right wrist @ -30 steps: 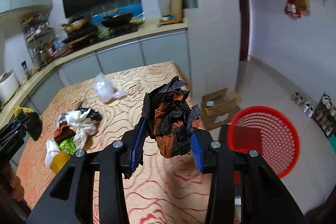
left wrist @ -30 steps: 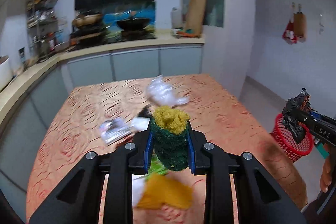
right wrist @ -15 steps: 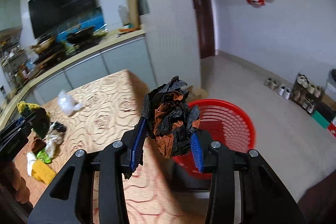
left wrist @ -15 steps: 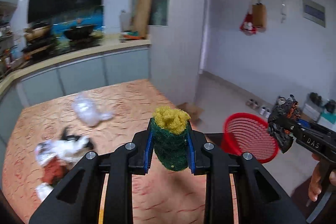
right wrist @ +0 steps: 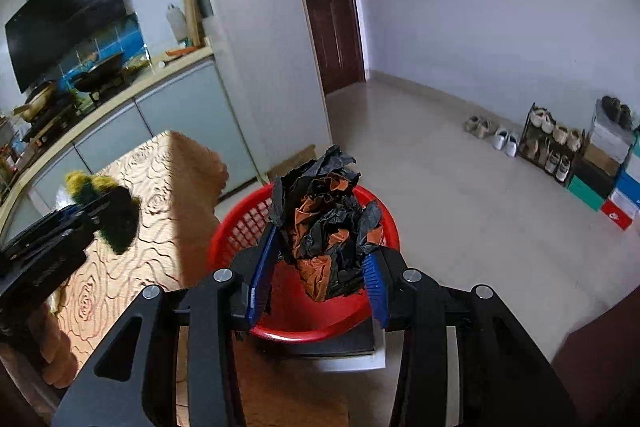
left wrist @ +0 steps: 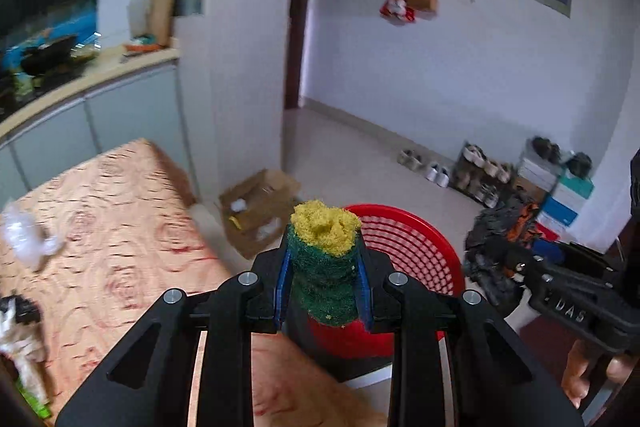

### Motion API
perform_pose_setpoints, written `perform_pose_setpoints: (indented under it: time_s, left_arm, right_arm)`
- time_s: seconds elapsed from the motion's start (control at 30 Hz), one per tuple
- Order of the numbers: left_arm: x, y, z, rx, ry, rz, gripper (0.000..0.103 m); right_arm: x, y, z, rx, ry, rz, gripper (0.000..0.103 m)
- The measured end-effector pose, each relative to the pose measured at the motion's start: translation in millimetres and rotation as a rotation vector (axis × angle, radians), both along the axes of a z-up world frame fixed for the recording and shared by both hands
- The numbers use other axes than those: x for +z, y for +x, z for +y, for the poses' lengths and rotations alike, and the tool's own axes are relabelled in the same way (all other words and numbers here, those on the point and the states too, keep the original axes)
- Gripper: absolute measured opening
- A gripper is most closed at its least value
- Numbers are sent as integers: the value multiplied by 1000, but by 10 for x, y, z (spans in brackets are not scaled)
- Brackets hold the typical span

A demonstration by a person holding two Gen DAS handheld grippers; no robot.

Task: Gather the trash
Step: 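Carry the scrubber and black bag in both grippers over the red basket, then open both grippers to drop the scrubber and black bag into the basket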

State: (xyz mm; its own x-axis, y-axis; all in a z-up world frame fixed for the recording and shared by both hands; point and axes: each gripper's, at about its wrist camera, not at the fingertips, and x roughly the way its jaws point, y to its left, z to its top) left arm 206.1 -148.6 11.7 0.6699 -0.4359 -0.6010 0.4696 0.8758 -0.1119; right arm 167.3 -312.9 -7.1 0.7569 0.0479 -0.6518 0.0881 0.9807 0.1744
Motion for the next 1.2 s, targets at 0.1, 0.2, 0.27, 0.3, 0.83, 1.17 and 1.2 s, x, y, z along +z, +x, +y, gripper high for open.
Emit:
perform_pose_setpoints:
  time_s: [0.1,0.2,0.27,0.3,0.83,1.17,1.2]
  left_arm:
    - [-142,157,-184,-33,16,41,25]
    - [-268,290,-329,-62,28,77,25]
    - [-332,358,-406,-81,29,97,25]
    - [-351,371,-435,-87,31,101,26]
    - [-381,523,-481,-93,0,127,65]
    - [-179,349,-114,-13,-16,79,75]
    - [-155,313,-64,-2,-15,70,76]
  right_arm:
    - [-120,133,-44,2,-7,39,40]
    - [-207,216,-67,1,-7,65,40]
    - [-281,289,-87,4,3,87,40]
    - [-301,321,-94,5,5,93,40]
    - [-457,470,-155,9,40,130,63]
    - [-287,278,-112,-5,12,79,70]
    - [-270,256,-100,-6,7,73,70]
